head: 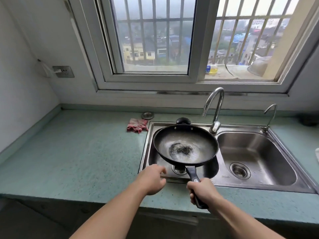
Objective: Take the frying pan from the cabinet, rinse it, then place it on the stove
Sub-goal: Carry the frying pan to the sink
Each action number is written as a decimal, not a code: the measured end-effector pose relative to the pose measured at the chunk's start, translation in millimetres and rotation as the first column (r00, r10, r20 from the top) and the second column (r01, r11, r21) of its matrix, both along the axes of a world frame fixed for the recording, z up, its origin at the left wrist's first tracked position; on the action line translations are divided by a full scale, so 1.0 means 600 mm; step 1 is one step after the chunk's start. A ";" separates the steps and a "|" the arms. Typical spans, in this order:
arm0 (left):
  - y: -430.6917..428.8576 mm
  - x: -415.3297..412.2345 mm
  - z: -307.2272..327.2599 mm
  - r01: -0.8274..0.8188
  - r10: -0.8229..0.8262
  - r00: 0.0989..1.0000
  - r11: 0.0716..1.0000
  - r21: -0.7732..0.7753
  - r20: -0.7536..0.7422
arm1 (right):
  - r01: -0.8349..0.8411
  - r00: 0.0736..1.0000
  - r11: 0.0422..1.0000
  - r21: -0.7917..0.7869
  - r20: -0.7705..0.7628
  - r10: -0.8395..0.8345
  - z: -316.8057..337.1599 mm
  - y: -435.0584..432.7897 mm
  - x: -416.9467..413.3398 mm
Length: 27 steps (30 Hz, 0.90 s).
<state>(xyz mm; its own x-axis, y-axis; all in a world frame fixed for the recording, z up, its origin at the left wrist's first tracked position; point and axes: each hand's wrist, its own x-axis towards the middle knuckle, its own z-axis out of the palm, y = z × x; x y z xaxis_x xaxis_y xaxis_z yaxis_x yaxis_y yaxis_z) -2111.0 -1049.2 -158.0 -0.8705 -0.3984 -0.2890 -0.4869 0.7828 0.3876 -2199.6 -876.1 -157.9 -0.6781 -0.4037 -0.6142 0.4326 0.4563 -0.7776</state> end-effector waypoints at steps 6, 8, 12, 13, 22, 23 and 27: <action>-0.055 -0.046 -0.013 0.034 -0.034 0.999 0.999 0.027 0.010 | 0.023 0.999 1.000 0.013 -0.043 -0.023 -0.029 -0.043 -0.020; -0.066 -0.054 -0.016 0.037 -0.037 0.999 0.999 0.036 0.005 | 0.027 0.999 1.000 -0.003 -0.036 -0.027 -0.035 -0.053 -0.023; -0.076 -0.060 -0.020 0.054 -0.054 0.999 0.998 0.042 0.002 | 0.034 0.999 0.999 -0.013 -0.022 -0.034 -0.047 -0.068 -0.025; -0.076 -0.061 -0.020 0.059 -0.059 0.998 0.997 0.039 -0.001 | 0.037 0.999 0.999 -0.014 -0.016 -0.038 -0.051 -0.071 -0.024; -0.058 -0.027 -0.036 0.030 -0.030 0.999 0.999 -0.016 0.030 | -0.067 0.993 0.994 0.083 0.106 0.058 -0.098 -0.066 -0.029; -0.053 -0.022 -0.039 0.033 -0.032 0.999 0.999 -0.016 0.044 | -0.085 0.994 0.991 0.099 0.081 0.078 -0.102 -0.065 -0.028; -0.029 -0.004 -0.048 0.031 -0.030 0.997 0.999 -0.010 0.077 | -0.132 0.991 0.980 0.149 0.026 0.129 -0.116 -0.058 -0.027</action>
